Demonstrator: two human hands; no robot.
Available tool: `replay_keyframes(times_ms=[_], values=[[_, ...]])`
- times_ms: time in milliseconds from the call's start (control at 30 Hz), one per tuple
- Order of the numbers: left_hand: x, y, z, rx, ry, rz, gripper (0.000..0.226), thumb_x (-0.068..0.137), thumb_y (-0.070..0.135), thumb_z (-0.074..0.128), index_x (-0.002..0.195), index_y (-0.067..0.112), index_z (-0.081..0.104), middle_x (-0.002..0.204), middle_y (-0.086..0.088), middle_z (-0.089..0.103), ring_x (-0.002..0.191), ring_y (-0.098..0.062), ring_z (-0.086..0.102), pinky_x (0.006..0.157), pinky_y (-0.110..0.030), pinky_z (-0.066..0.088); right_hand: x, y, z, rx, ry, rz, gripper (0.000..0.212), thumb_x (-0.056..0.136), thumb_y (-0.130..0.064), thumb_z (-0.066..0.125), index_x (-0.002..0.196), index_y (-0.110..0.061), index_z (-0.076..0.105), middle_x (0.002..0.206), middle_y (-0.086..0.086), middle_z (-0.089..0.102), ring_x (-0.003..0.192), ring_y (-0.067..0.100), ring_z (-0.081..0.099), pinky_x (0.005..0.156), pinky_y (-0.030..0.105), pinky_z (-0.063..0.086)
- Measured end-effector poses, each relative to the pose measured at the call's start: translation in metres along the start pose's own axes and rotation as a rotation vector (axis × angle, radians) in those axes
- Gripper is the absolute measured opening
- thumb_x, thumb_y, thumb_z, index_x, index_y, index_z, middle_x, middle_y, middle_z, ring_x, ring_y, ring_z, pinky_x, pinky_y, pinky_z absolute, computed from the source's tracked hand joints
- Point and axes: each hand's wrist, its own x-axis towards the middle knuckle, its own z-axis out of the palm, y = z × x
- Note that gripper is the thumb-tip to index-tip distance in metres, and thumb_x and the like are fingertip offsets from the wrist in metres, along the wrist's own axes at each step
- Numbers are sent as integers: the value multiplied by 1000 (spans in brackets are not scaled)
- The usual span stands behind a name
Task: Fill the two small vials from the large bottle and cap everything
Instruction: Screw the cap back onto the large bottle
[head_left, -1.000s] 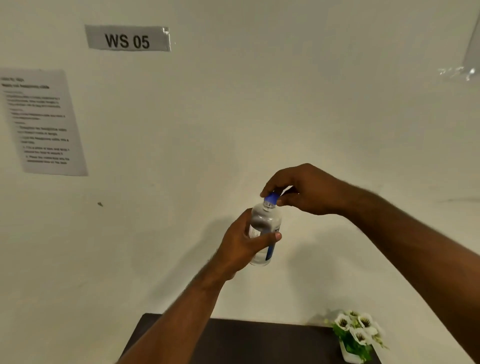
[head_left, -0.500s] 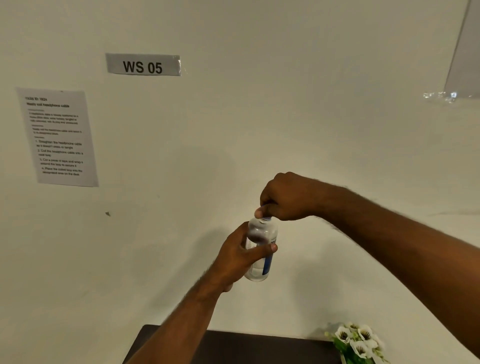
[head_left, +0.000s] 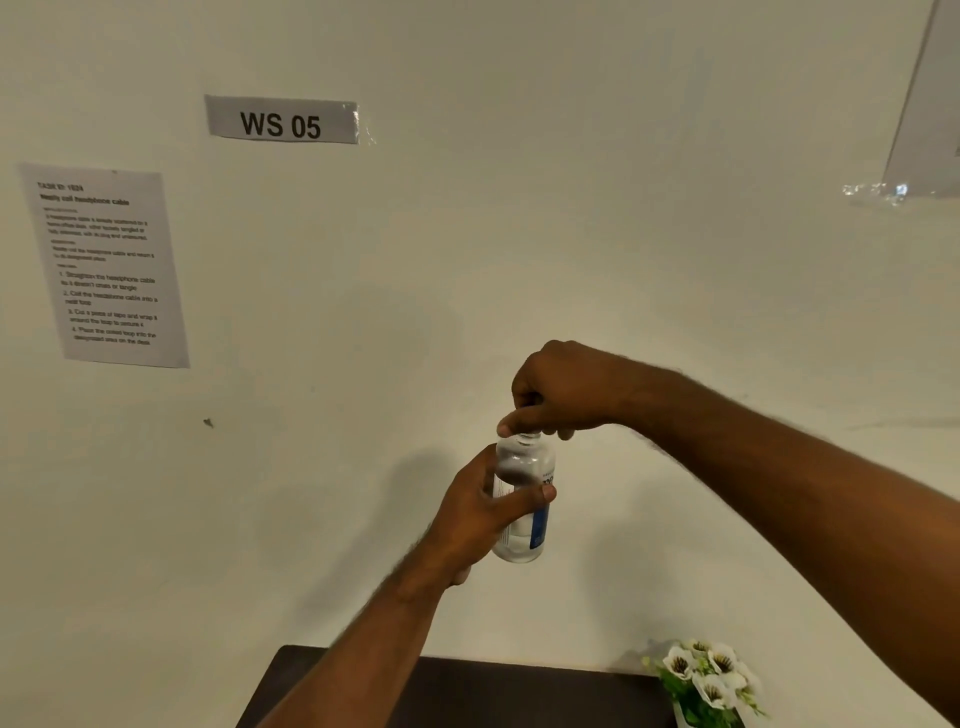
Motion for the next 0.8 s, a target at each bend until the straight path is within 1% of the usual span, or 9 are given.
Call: replay_keyframes(times_ms=[100,167,233,333,433,533,600,667,800], values=[[2,2,0,-25,6,9,59,75,52,83,128,49,56,123,15,69,116,-17,67,98,-35,57,2,2,1,-55,20,-14,51,82,-70,64,103,-25,72,87,-13,70,68,2,63,66,19,44],[5,3,-1,-27,2,12,56,76,51,83,125,51,56,124,16,69,118,-18,66,100,-38,56,-2,6,-9,93,13,-58,46,80,-60,73,121,-38,67,105,-18,68,80,-2,64,72,13,46],[6,3,-2,-28,0,12,51,81,46,82,124,51,56,123,15,69,117,-18,66,102,-38,56,-4,9,-18,204,-17,-114,36,80,-41,82,114,-40,71,107,-20,72,86,-5,68,78,14,53],[5,-2,-1,-25,-8,8,53,83,41,82,131,41,58,121,10,71,113,-19,69,102,-42,57,-2,8,-15,122,-43,-111,25,79,-30,84,103,-34,77,94,-17,75,82,-6,68,79,22,57],[1,-6,2,-20,-7,-9,46,83,42,83,120,49,58,112,21,72,106,-13,71,88,-25,59,2,5,-4,22,-78,-60,19,81,-42,80,93,-27,76,74,-11,76,69,-1,70,70,25,58],[-2,-10,5,-26,-3,-19,42,82,45,83,114,54,57,109,27,70,104,-7,70,75,-12,55,4,4,8,-28,-74,5,36,81,-60,73,79,-24,72,58,-11,71,59,2,69,59,20,48],[-2,-11,7,-31,-3,-23,44,81,47,82,116,54,55,116,26,67,108,-8,68,82,-16,54,3,5,8,-44,-45,5,45,76,-68,71,93,-27,73,72,-12,73,67,5,68,70,25,52],[-1,-11,7,-31,-5,-28,45,83,46,81,119,53,55,119,22,67,110,-11,67,88,-20,54,0,7,-1,46,-26,-32,48,75,-63,76,114,-36,70,96,-18,72,80,-1,66,80,23,53],[-1,-13,6,-29,5,-12,48,84,43,81,125,47,56,119,18,69,110,-10,68,87,-19,56,-6,12,-15,214,-67,-82,24,78,-29,86,100,-35,78,91,-23,76,83,-10,68,81,23,57]])
